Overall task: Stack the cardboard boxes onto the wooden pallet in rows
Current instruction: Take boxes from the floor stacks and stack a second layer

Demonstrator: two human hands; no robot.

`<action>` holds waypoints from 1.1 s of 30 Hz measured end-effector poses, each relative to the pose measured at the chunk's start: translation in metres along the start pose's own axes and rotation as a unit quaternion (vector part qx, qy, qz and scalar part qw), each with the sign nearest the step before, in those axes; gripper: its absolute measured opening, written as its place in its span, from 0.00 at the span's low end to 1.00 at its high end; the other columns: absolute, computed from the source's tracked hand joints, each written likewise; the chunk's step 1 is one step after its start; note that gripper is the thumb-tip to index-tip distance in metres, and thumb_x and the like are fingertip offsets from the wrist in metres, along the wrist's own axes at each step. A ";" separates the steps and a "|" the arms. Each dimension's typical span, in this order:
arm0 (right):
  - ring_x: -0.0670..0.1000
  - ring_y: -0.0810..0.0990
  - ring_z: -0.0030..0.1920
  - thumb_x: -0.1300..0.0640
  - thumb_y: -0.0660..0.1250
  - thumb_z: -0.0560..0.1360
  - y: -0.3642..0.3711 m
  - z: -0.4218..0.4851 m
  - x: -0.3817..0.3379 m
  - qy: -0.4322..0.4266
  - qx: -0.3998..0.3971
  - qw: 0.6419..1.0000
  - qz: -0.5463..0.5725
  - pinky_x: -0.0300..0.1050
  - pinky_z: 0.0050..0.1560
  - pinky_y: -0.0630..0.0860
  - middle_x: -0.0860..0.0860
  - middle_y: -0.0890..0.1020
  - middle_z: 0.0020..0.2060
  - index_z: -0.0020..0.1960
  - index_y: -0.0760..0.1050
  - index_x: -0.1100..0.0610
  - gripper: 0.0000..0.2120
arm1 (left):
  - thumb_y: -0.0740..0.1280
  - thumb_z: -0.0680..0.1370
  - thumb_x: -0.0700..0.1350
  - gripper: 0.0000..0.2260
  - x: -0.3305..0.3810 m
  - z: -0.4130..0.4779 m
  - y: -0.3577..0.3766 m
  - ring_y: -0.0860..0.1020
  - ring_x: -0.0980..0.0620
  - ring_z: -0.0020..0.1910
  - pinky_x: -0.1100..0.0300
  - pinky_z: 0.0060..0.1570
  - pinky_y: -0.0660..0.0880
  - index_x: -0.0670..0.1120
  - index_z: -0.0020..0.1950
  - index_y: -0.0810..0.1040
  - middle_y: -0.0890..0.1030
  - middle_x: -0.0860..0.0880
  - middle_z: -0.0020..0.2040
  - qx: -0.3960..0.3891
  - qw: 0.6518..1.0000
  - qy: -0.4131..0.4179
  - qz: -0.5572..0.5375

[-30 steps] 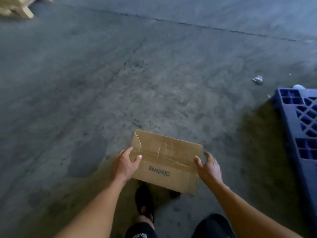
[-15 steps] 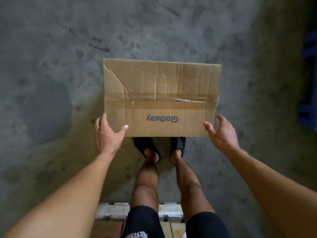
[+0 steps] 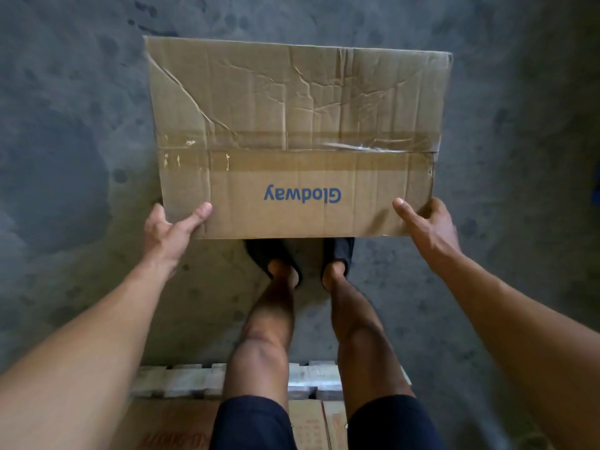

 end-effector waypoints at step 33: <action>0.57 0.84 0.50 0.37 0.76 0.67 -0.008 -0.536 -0.350 -0.615 -0.303 0.727 -0.020 0.64 0.49 0.83 0.47 0.83 0.49 0.51 0.77 0.38 0.16 | 0.80 0.63 0.52 0.42 -0.162 -0.509 -0.353 0.76 0.41 0.62 0.40 0.43 0.82 0.54 0.75 0.68 0.72 0.48 0.69 0.417 0.700 0.061 -0.576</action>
Point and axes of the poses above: each hand's wrist, its own z-axis towards the middle knuckle, its own y-axis out of the palm, x = y × z, the point moved 1 cm from there along z, towards the middle knuckle
